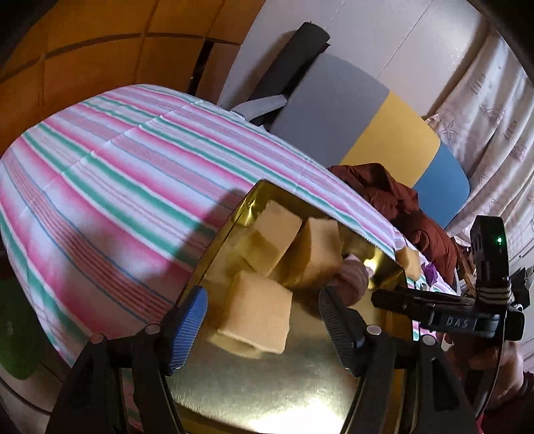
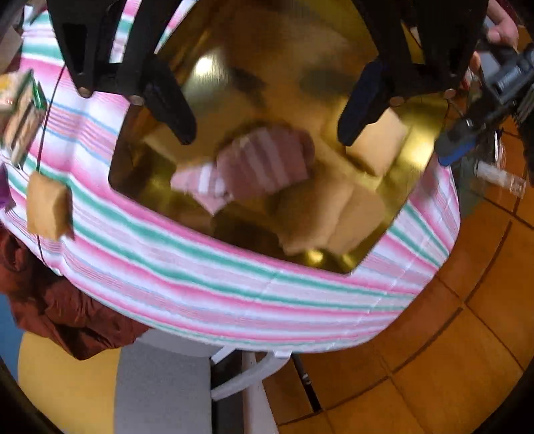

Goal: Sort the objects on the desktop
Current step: 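Carry the sponge and sock over the gold tray and release both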

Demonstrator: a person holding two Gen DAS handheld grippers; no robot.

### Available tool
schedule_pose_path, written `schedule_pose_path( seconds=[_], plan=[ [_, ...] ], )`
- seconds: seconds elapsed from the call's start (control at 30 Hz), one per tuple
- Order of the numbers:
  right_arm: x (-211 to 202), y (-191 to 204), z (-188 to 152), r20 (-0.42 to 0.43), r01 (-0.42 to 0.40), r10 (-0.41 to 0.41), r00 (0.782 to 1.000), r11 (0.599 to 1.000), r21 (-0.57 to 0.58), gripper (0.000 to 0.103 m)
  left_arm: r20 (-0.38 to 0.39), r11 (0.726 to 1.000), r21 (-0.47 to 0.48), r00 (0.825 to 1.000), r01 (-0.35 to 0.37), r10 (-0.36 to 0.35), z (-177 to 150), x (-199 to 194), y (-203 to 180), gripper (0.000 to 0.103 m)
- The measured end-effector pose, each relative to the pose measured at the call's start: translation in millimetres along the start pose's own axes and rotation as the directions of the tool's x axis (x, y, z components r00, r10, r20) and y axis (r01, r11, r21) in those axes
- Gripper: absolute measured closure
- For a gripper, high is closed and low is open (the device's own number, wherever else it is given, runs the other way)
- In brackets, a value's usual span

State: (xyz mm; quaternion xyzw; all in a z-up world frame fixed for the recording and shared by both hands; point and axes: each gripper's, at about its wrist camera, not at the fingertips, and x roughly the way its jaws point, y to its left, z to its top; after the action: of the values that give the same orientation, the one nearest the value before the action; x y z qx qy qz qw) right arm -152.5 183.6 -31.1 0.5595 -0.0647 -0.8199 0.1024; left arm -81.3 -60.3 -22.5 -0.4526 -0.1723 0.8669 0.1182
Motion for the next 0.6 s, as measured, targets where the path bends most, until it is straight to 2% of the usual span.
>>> schedule_pose_path(
  seconds=[0.1, 0.23, 0.33, 0.5, 0.53, 0.6],
  plan=[
    [8.0, 3.6, -1.4, -0.028, 0.007, -0.008, 1.0, 1.0, -0.018, 0.036, -0.023, 1.0, -0.01, 1.0, -0.005, 0.004, -7.0, 1.4, 0.7, 0.032],
    [25.8, -0.8, 9.6, -0.053, 0.009, -0.007, 0.999, 0.999, 0.033, 0.036, -0.035, 1.0, -0.025, 0.999, 0.011, -0.012, -15.2, -1.8, 4.5, 0.032],
    [42.7, 3.6, 21.1, -0.059, 0.024, -0.022, 0.998, 0.999, 0.027, 0.036, -0.02, 0.999, -0.032, 1.0, 0.01, -0.01, -16.2, -8.4, 7.9, 0.032],
    [50.5, 18.7, 33.1, -0.001, -0.097, 0.097, 0.995, 0.995, -0.024, 0.036, -0.027, 0.999, -0.04, 1.0, 0.011, -0.012, -18.2, -10.5, 9.3, 0.032],
    [46.7, 20.9, 33.4, 0.028, -0.128, 0.129, 0.991, 0.991, -0.038, 0.035, -0.034, 0.999, -0.031, 0.999, 0.014, -0.015, -20.6, -9.9, 7.1, 0.032],
    [37.5, 23.5, 31.2, 0.064, -0.174, 0.177, 0.982, 0.983, -0.057, 0.015, -0.036, 1.0, -0.017, 0.999, 0.013, -0.014, -23.7, -9.9, 3.4, 0.032]
  ],
)
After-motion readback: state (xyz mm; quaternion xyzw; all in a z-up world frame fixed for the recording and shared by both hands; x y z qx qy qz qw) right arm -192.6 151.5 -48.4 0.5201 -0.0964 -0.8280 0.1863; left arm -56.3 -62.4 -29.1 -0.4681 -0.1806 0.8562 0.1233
